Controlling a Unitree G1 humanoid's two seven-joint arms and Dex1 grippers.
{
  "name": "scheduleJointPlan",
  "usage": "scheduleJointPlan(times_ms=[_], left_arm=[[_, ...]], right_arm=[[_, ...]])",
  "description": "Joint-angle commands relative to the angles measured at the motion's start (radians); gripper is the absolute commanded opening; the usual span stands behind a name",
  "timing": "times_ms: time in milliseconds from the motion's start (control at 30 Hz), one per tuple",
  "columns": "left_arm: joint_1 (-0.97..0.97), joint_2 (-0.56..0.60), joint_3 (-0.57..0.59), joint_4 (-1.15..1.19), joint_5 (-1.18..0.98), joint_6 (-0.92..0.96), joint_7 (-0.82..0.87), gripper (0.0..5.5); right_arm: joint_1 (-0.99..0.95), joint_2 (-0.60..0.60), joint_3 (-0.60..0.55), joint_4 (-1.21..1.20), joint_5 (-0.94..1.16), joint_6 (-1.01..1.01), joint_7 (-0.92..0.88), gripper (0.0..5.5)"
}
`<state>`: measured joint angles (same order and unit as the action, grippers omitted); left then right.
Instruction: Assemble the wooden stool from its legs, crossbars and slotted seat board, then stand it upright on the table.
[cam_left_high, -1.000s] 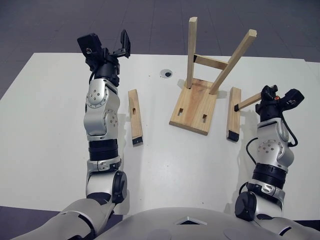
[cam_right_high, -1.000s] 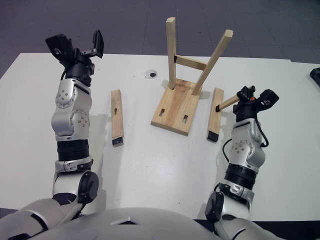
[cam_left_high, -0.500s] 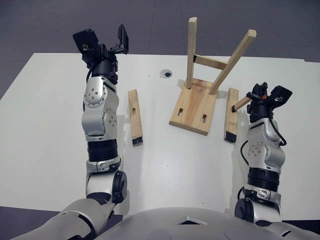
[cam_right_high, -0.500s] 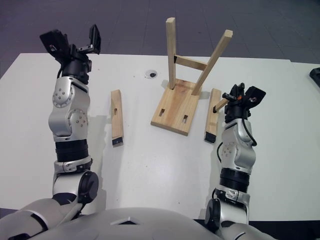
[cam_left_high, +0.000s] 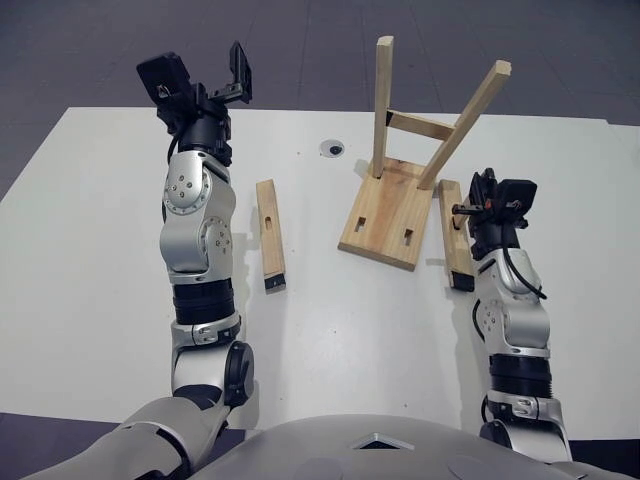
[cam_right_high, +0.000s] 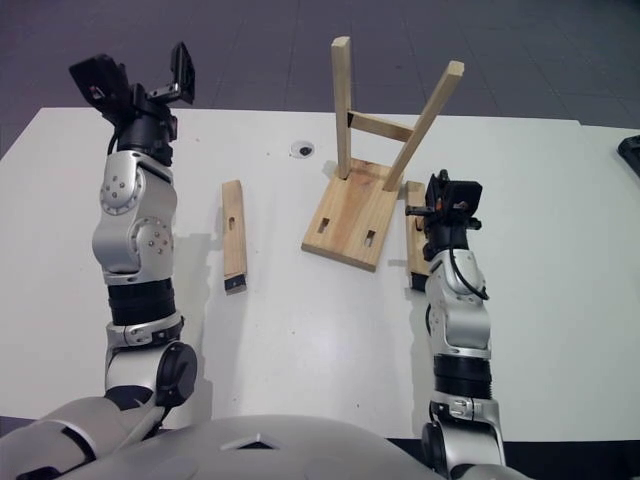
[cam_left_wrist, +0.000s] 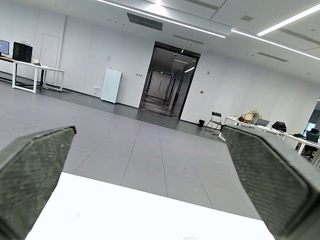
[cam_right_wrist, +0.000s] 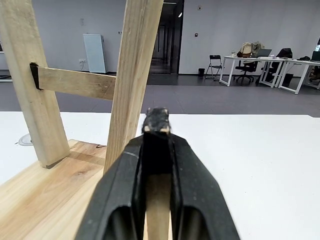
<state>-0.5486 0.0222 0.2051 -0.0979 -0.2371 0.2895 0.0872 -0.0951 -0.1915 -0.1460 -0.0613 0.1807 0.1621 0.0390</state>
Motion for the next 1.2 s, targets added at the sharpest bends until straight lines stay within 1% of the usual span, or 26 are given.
scheduleJointPlan(times_ms=[33, 300, 333, 667, 800, 900, 933, 967, 1100, 1200], left_arm=[[-0.044, 0.014, 0.006, -0.063, -0.002, 0.037, 0.026, 5.4], [-0.11, 0.016, 0.011, -0.093, -0.019, 0.056, 0.036, 5.4], [-0.112, 0.016, 0.011, -0.089, -0.018, 0.056, 0.035, 5.4], [-0.109, 0.008, 0.016, -0.069, -0.02, 0.047, 0.029, 5.4], [-0.106, 0.008, 0.017, -0.072, -0.022, 0.043, 0.033, 5.4], [-0.103, 0.006, 0.016, -0.078, -0.022, 0.041, 0.037, 5.4], [-0.101, 0.006, 0.015, -0.079, -0.021, 0.04, 0.038, 5.4], [-0.101, 0.004, 0.015, -0.08, -0.021, 0.039, 0.038, 5.4], [-0.101, 0.0, 0.01, -0.077, -0.02, 0.033, 0.038, 5.4], [-0.103, -0.002, 0.01, -0.07, -0.02, 0.03, 0.037, 5.4]], right_arm=[[0.172, 0.031, 0.011, 0.099, 0.026, 0.26, 0.002, 0.41], [0.119, 0.04, -0.014, 0.032, 0.052, 0.239, -0.018, 0.41], [0.113, 0.041, -0.016, 0.027, 0.057, 0.236, -0.019, 0.77], [0.033, 0.033, -0.045, -0.018, 0.067, 0.232, -0.002, 2.24], [-0.006, -0.009, -0.079, -0.112, 0.097, 0.255, 0.029, 2.95], [-0.05, -0.05, -0.104, -0.186, 0.126, 0.292, 0.049, 3.3], [-0.065, -0.063, -0.107, -0.201, 0.128, 0.301, 0.055, 3.49], [-0.079, -0.072, -0.109, -0.211, 0.132, 0.311, 0.059, 3.58], [-0.148, -0.092, -0.124, -0.24, 0.164, 0.336, 0.071, 4.25], [-0.233, -0.086, -0.15, -0.213, 0.19, 0.308, 0.066, 4.75]])
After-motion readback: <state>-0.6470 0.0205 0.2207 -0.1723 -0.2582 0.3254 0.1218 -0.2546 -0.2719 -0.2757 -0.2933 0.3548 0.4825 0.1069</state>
